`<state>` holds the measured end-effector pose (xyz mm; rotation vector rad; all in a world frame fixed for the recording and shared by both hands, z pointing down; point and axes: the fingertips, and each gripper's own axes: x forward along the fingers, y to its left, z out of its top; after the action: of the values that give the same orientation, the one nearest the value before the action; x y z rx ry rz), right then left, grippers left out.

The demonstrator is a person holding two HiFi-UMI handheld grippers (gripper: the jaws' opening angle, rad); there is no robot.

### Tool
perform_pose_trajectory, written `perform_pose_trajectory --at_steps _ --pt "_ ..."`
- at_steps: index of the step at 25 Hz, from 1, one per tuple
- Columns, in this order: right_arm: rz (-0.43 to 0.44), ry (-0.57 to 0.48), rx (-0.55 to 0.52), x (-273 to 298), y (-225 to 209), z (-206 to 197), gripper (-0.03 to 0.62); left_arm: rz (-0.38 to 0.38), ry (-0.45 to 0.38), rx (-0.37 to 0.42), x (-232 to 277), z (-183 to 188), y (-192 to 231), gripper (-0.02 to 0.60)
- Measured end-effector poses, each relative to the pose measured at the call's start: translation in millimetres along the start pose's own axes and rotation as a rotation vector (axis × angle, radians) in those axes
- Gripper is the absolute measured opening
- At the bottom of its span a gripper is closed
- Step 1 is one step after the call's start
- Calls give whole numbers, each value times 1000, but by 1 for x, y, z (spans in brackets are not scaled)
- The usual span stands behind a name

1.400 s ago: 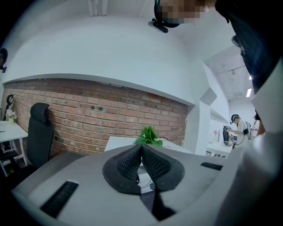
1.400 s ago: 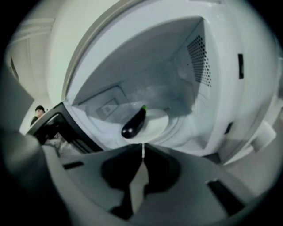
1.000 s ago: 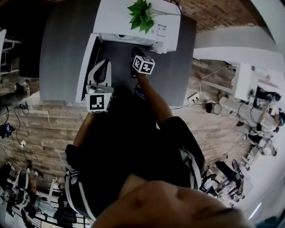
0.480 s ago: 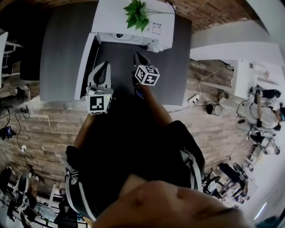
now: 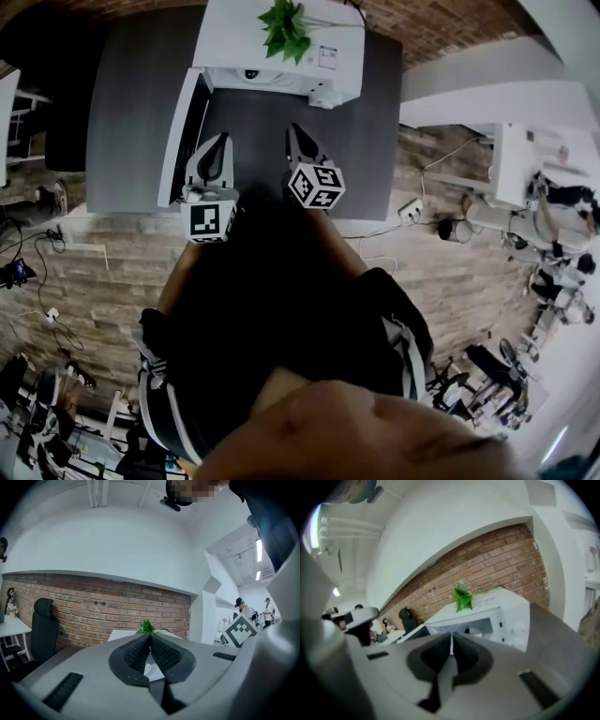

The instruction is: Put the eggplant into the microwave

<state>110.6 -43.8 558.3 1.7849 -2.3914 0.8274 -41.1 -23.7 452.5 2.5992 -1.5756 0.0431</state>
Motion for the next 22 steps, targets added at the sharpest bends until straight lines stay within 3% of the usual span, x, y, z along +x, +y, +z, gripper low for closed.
perform_pose_trajectory --at_steps 8,22 --pt "49 -77 4 -40 26 24 37 -3 -9 14 -2 1 -2 37" --pt "49 -75 -21 -47 28 21 33 -19 -17 20 -1 1 -8 37"
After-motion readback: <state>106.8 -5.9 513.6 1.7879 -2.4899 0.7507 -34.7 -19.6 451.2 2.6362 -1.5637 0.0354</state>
